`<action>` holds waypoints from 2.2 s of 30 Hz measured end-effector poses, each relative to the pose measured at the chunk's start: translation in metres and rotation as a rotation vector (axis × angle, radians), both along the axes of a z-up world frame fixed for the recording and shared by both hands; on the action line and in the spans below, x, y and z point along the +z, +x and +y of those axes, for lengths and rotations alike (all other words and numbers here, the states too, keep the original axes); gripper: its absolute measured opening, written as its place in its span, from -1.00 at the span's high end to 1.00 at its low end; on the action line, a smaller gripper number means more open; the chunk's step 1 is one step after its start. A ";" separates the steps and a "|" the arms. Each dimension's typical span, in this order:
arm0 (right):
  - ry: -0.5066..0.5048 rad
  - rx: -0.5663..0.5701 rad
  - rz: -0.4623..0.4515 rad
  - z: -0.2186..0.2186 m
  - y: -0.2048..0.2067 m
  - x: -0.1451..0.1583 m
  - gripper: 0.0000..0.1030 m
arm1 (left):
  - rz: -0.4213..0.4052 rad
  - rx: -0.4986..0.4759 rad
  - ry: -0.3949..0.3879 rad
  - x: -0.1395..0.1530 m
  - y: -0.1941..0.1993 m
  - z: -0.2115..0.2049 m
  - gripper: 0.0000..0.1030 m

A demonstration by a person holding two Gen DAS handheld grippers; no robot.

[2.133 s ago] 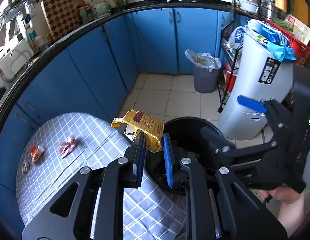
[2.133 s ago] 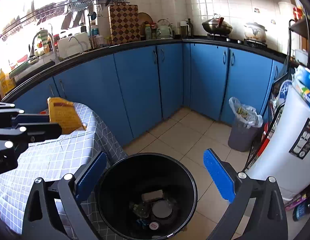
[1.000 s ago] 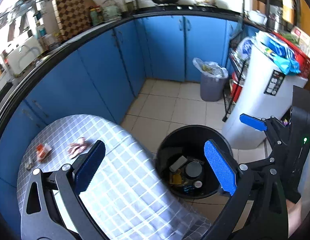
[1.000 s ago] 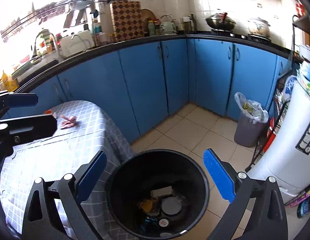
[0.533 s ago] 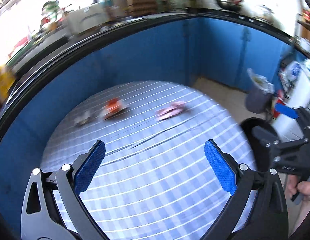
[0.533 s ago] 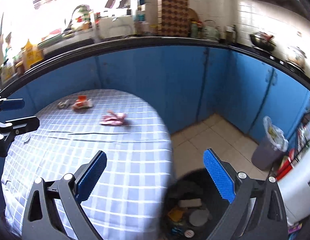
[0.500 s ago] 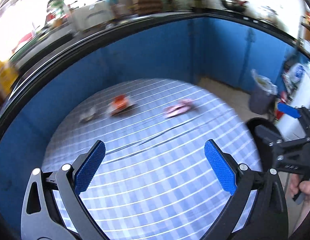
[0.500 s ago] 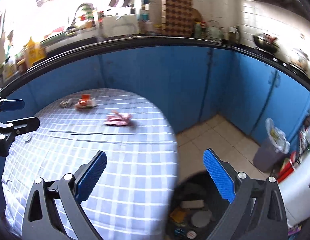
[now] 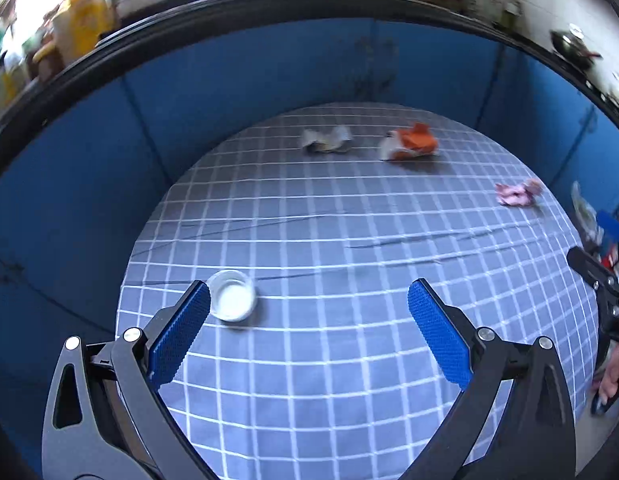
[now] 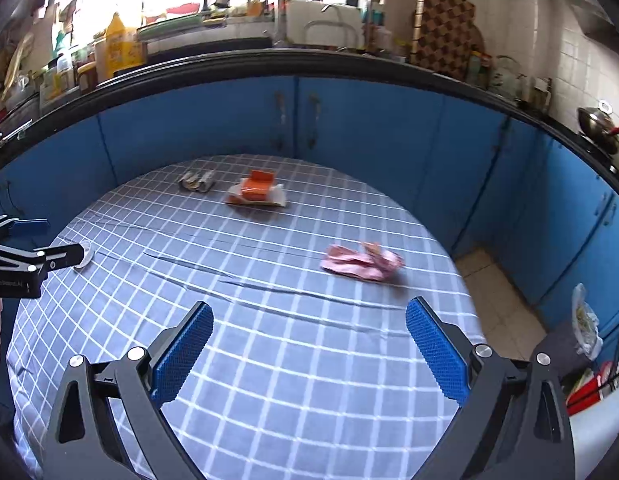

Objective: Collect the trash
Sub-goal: 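Move back to the table and grasp the small white round lid with the left tool, then grasp the orange-white box with the right tool, then carry the orange-white box and white lid over the black bin and release both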

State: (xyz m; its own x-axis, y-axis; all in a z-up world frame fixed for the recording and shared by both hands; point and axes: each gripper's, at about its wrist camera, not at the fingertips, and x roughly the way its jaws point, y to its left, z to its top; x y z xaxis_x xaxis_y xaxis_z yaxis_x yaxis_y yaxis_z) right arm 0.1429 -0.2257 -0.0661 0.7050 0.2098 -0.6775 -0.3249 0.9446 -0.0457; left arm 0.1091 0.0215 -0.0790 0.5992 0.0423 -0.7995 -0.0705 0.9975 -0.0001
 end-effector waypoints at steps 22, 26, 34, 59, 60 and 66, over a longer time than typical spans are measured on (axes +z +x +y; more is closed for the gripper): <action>-0.033 0.159 0.079 0.103 0.115 -0.038 -0.84 | 0.053 0.098 -0.037 -0.055 0.014 0.048 0.04; -0.035 0.154 0.085 0.108 0.134 -0.040 -0.84 | 0.049 0.094 -0.053 -0.054 0.022 0.053 0.20; -0.025 0.161 0.126 0.119 0.162 -0.053 -0.83 | 0.012 0.121 -0.027 -0.049 0.038 0.057 0.21; -0.071 0.190 0.110 0.126 0.174 -0.058 -0.06 | 0.025 0.160 -0.038 -0.053 0.110 0.069 0.21; -0.075 0.197 0.108 0.126 0.171 -0.058 -0.05 | 0.025 0.159 -0.036 -0.052 0.109 0.068 0.21; -0.086 0.219 0.085 0.121 0.141 -0.045 -0.03 | 0.014 0.140 -0.035 -0.043 0.102 0.058 0.21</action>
